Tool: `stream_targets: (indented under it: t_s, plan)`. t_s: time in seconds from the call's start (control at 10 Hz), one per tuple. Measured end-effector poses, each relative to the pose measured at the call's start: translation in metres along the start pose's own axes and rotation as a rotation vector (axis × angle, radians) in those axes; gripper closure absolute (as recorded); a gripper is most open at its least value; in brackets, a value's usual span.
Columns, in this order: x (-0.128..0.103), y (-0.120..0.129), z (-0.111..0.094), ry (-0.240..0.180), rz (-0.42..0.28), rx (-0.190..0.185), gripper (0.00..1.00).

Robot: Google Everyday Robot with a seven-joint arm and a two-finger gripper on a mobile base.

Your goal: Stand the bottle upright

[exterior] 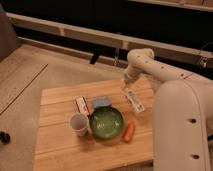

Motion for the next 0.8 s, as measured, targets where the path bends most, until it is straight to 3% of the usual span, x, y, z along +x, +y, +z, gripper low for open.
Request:
stream_targets:
  t_s: [0.2, 0.3, 0.4, 0.5, 0.8]
  plan:
    - [-0.018, -0.011, -0.026, -0.094, -0.047, 0.071, 1.0]
    - [-0.031, -0.009, -0.035, -0.151, -0.086, 0.088, 1.0]
    - [-0.045, -0.001, -0.044, -0.22, -0.13, 0.091, 1.0]
    - [-0.052, 0.004, -0.047, -0.255, -0.152, 0.089, 1.0]
    - [-0.068, 0.038, -0.051, -0.398, -0.259, 0.033, 1.0]
